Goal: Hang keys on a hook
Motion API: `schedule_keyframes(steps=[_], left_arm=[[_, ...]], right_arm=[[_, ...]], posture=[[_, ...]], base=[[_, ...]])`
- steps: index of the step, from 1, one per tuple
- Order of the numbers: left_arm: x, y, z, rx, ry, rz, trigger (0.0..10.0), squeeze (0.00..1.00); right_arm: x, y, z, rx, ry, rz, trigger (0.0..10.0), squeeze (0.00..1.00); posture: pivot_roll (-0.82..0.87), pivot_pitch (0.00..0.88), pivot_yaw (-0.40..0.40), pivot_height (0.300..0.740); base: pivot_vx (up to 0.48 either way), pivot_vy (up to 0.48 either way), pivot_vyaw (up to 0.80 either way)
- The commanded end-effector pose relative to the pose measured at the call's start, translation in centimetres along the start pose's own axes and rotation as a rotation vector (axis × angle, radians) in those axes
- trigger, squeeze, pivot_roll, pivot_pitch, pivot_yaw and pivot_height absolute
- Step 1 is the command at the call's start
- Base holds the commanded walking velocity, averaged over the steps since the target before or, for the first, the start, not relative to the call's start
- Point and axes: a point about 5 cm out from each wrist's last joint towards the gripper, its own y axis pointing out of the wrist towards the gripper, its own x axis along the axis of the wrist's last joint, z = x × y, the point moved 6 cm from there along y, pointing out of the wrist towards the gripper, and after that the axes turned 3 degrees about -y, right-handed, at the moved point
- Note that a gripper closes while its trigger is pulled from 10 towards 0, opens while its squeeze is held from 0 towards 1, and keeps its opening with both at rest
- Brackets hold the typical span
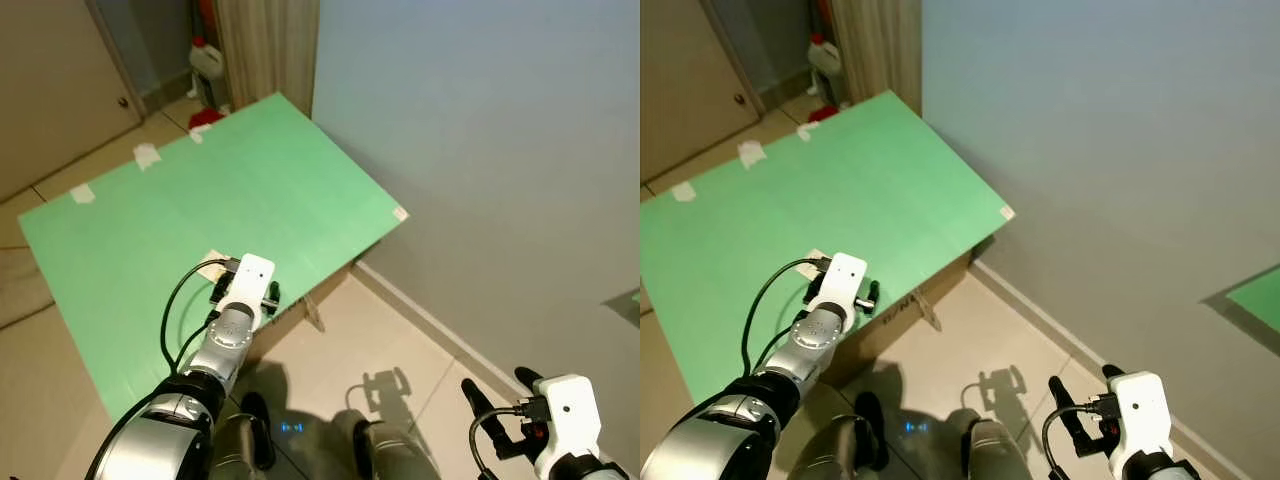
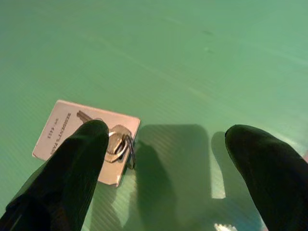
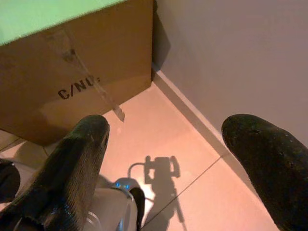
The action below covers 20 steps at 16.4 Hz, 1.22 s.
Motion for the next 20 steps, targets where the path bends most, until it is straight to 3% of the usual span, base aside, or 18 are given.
schedule_keyframes(steps=[1, 6, 20], left_arm=[[-0.6, -0.1, -0.2, 0.011, -0.010, 0.016, 10.0, 0.00], [-1.8, -0.3, 0.6, 0.046, -0.068, 0.059, 10.0, 0.00], [-1.2, 0.1, 2.6, 0.078, -0.069, 0.064, 10.0, 0.00]], right_arm=[[-0.2, -0.8, -0.4, -0.011, -0.002, 0.023, 10.0, 0.00], [-0.4, -1.0, -0.2, 0.006, 0.001, 0.046, 10.0, 0.00], [-0.7, -1.8, -0.1, 0.014, -0.001, 0.076, 10.0, 0.00]], posture=[[-0.50, 0.310, -0.049, 0.740], [-0.50, 0.313, -0.057, 0.740], [-0.51, 0.339, -0.074, 0.740]], base=[[0.000, 0.000, 0.00], [0.000, 0.000, 0.00], [0.000, 0.000, 0.00]])
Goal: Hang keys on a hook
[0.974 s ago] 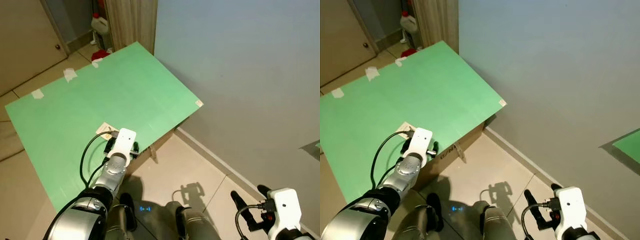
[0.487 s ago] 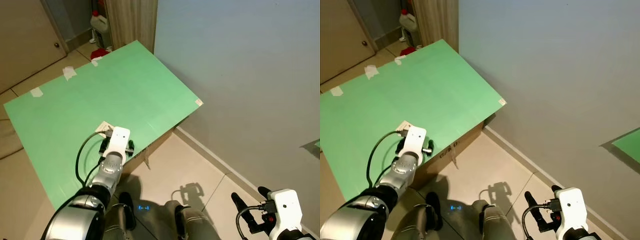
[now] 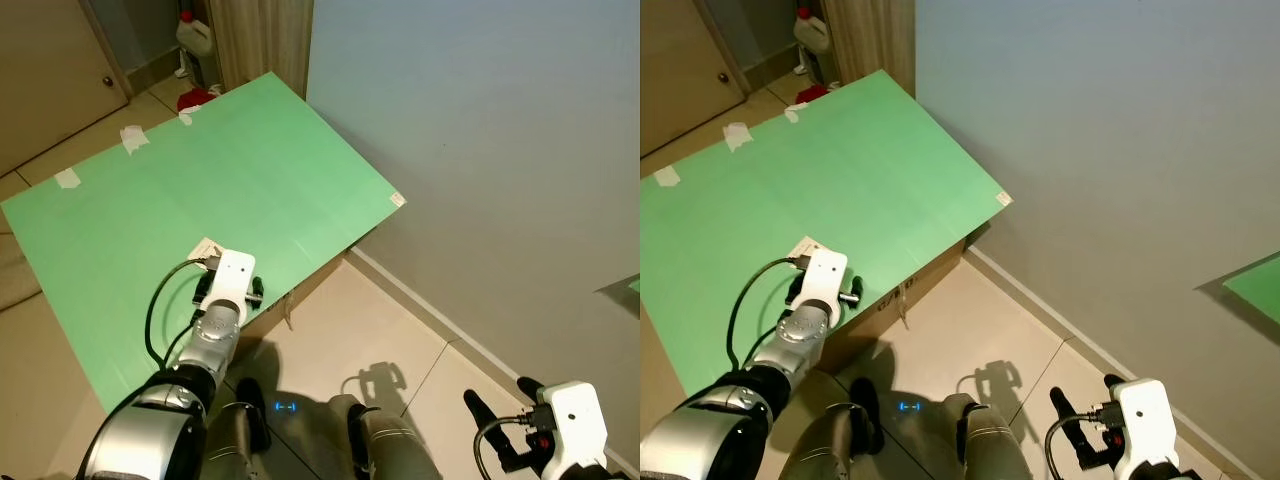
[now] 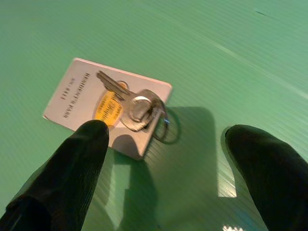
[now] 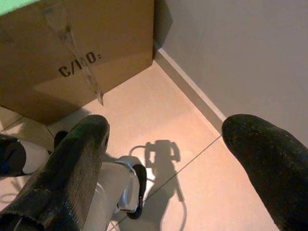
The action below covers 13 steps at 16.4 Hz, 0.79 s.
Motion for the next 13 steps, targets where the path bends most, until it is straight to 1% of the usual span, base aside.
schedule_keyframes(steps=[1, 4, 5, 13], left_arm=[[-0.97, -0.14, -0.34, -0.015, -0.001, 0.039, 10.0, 0.00], [-0.69, -0.04, -0.33, -0.025, 0.011, 0.035, 10.0, 0.00], [-0.64, -0.02, -0.43, -0.038, 0.007, 0.034, 0.0, 0.00], [-0.75, 0.02, -0.67, -0.052, -0.007, 0.052, 0.0, 0.00]], right_arm=[[-0.39, -0.60, -0.40, -0.007, -0.002, 0.025, 10.0, 0.00], [-0.50, -0.73, -0.44, -0.007, -0.002, 0.031, 10.0, 0.00], [-0.57, -0.82, -0.46, -0.008, -0.002, 0.034, 10.0, 0.00], [-0.84, -1.48, -0.24, -0.008, 0.000, 0.049, 10.0, 0.00]], posture=[[-0.51, 0.339, -0.074, 0.740], [-0.52, 0.343, -0.077, 0.740], [-0.52, 0.346, -0.078, 0.740], [-0.54, 0.355, -0.085, 0.740]], base=[[0.000, 0.000, 0.00], [0.000, 0.000, 0.00], [0.000, 0.000, 0.00], [0.000, 0.000, 0.00]])
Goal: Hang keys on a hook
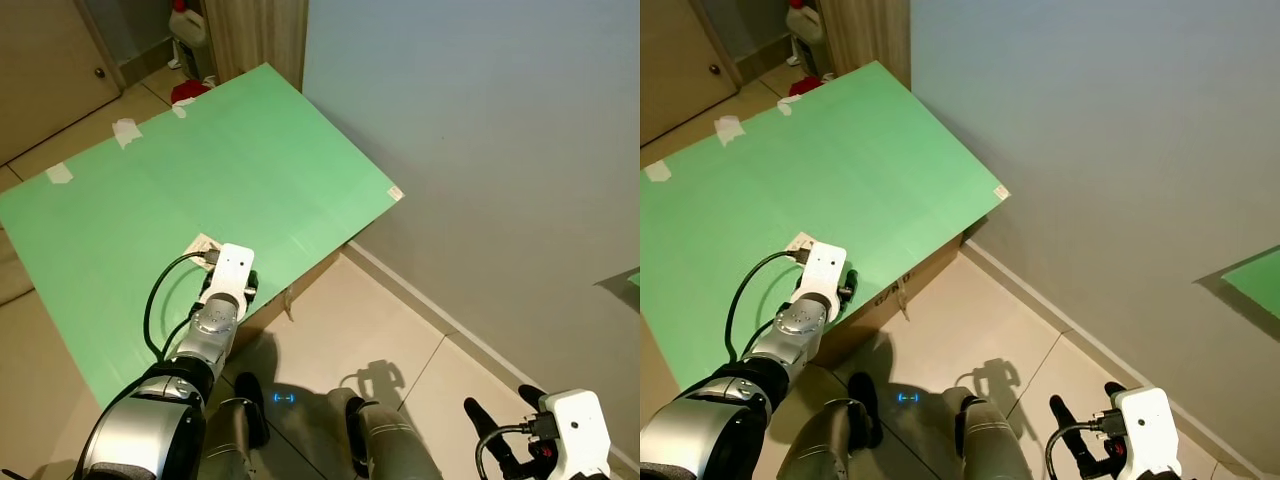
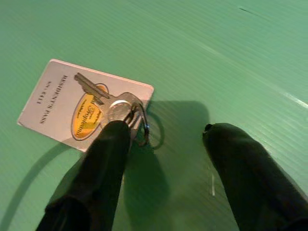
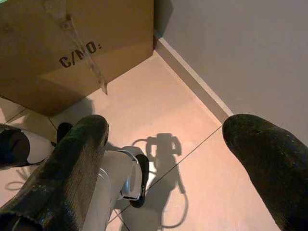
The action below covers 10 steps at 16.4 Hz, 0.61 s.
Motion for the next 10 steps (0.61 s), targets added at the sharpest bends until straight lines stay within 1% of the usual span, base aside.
schedule_keyframes(steps=[1, 7, 9, 10], left_arm=[[-1.2, -0.2, -0.4, -0.016, -0.006, 0.049, 0.0, 0.00], [-1.1, -0.1, -0.7, -0.033, 0.011, 0.055, 0.0, 0.00], [-0.7, 0.0, -0.4, -0.035, -0.021, 0.038, 0.0, 0.00], [0.0, 0.0, -0.4, -0.039, -0.047, 0.007, 0.0, 0.00]], right_arm=[[-0.6, -0.8, -0.5, -0.016, -0.005, 0.034, 10.0, 0.00], [-0.7, -1.3, -0.7, -0.019, -0.005, 0.046, 10.0, 0.00], [-0.7, -1.2, -0.6, -0.019, -0.004, 0.045, 10.0, 0.00], [-0.7, -1.0, -0.6, -0.018, -0.003, 0.043, 10.0, 0.00]], posture=[[-0.54, 0.356, -0.086, 0.740], [-0.54, 0.361, -0.088, 0.740], [-0.54, 0.360, -0.084, 0.740], [-0.53, 0.356, -0.077, 0.740]], base=[[0.000, 0.000, 0.00], [0.000, 0.000, 0.00], [0.000, 0.000, 0.00], [0.000, 0.000, 0.00]])
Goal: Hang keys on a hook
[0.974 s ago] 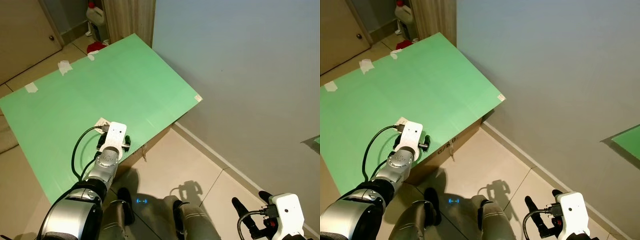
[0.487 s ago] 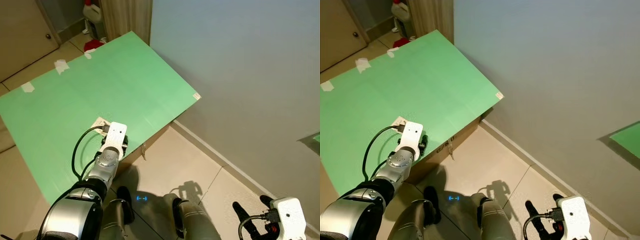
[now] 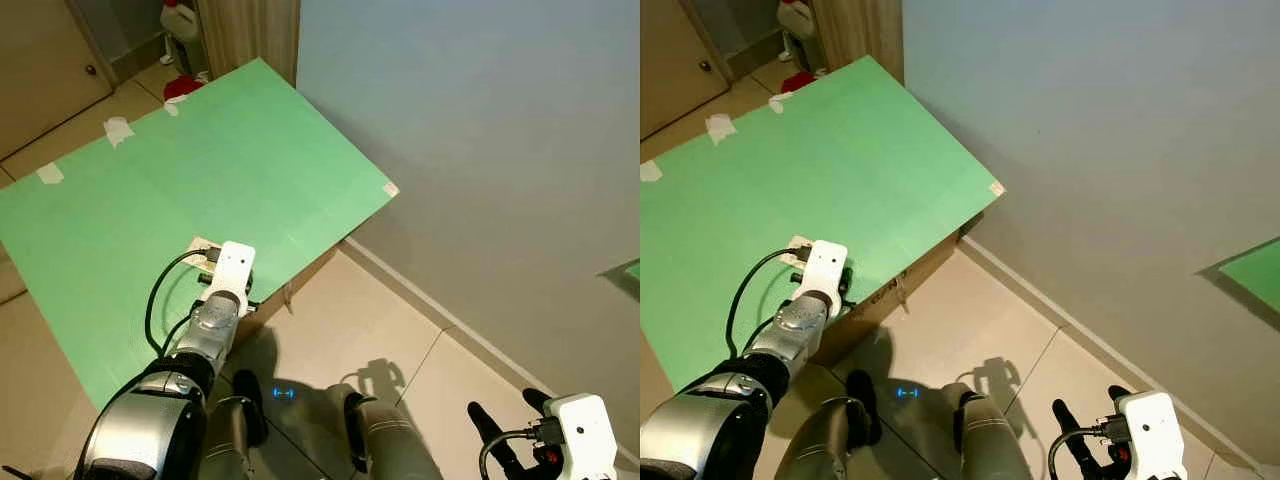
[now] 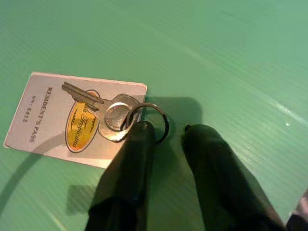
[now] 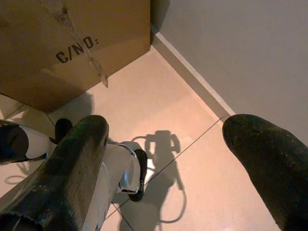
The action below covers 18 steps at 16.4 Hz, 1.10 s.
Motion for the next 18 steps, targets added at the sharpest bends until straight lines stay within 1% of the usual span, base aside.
schedule_keyframes(steps=[1, 3, 4, 5, 7, 8, 9, 11, 12, 13, 14, 15, 16, 17, 18], left_arm=[[0.2, -0.1, -0.3, -0.014, -0.034, -0.022, 0.0, 0.00], [2.3, -0.1, -0.7, -0.030, -0.062, -0.131, 0.0, 0.00], [3.5, -0.5, -0.9, -0.036, -0.082, -0.202, 0.0, 0.00], [4.0, -0.9, -0.9, -0.040, -0.098, -0.252, 0.0, 0.00], [4.1, -1.5, -0.8, -0.045, -0.106, -0.283, 0.0, 0.00], [4.2, -1.7, -0.4, -0.045, -0.107, -0.299, 0.0, 0.00], [4.3, -1.8, -0.3, -0.043, -0.104, -0.302, 0.0, 0.00], [3.0, -1.6, 0.3, -0.016, -0.038, -0.242, 0.0, 0.00], [2.6, -1.6, 0.4, -0.009, -0.021, -0.227, 4.0, 0.00], [2.0, -1.5, 0.7, -0.002, -0.005, -0.207, 10.0, 0.71], [2.1, -1.3, 1.0, 0.004, 0.024, -0.202, 10.0, 1.00], [2.1, -1.2, 1.3, 0.014, 0.031, -0.188, 10.0, 1.00], [1.8, -1.3, 1.5, 0.022, 0.018, -0.180, 10.0, 1.00], [1.1, -2.3, 1.6, 0.031, -0.011, -0.206, 10.0, 1.00], [0.8, -3.0, 1.7, 0.037, -0.027, -0.221, 10.0, 1.00]], right_arm=[[-0.9, -0.4, -0.4, -0.014, 0.009, 0.041, 10.0, 0.00], [-0.9, 0.1, -0.2, -0.010, 0.012, 0.035, 10.0, 0.00], [-0.8, 0.4, -0.1, -0.005, 0.013, 0.030, 10.0, 0.00], [-0.7, 0.7, 0.0, -0.001, 0.014, 0.027, 10.0, 0.00], [-0.7, 1.0, 0.1, 0.005, 0.015, 0.025, 10.0, 0.00], [-0.8, 1.3, 0.2, 0.012, 0.013, 0.022, 10.0, 0.00], [-0.8, 1.3, 0.2, 0.013, 0.013, 0.021, 10.0, 0.00], [-0.7, 1.9, 0.2, 0.017, 0.012, 0.014, 10.0, 0.00], [-0.7, 2.0, 0.2, 0.018, 0.012, 0.013, 10.0, 0.00], [-0.8, 2.1, 0.2, 0.019, 0.011, 0.011, 10.0, 0.00], [-0.7, 2.2, 0.3, 0.020, 0.012, 0.002, 10.0, 0.00], [-0.4, 2.5, 0.4, 0.022, 0.014, -0.012, 10.0, 0.00], [-0.2, 2.9, 0.4, 0.021, 0.017, -0.020, 10.0, 0.00], [0.2, 4.2, 0.5, 0.023, 0.027, -0.037, 10.0, 0.00], [0.4, 5.0, 0.8, 0.033, 0.031, -0.048, 10.0, 0.00]], posture=[[-0.53, 0.354, -0.075, 0.740], [-0.51, 0.348, -0.067, 0.740], [-0.50, 0.345, -0.064, 0.740], [-0.49, 0.342, -0.063, 0.740], [-0.48, 0.334, -0.060, 0.740], [-0.47, 0.325, -0.057, 0.740], [-0.47, 0.325, -0.057, 0.740], [-0.46, 0.307, -0.050, 0.740], [-0.47, 0.301, -0.050, 0.740], [-0.46, 0.295, -0.049, 0.740], [-0.47, 0.282, -0.043, 0.740], [-0.46, 0.271, -0.035, 0.740], [-0.45, 0.265, -0.029, 0.740], [-0.41, 0.243, -0.010, 0.740], [-0.38, 0.226, 0.003, 0.740]], base=[[0.000, 0.000, 0.00], [0.000, 0.000, 0.00], [0.000, 0.000, 0.00], [0.000, 0.000, 0.00], [0.000, 0.000, 0.00], [0.000, 0.000, 0.00], [0.000, 0.000, 0.00], [0.000, 0.000, 0.00], [0.000, 0.000, 0.00], [0.000, 0.000, 0.00], [0.000, 0.000, 0.00], [0.000, 0.000, 0.00], [0.000, 0.000, 0.00], [0.000, 0.000, 0.00], [0.000, 0.000, 0.00]])
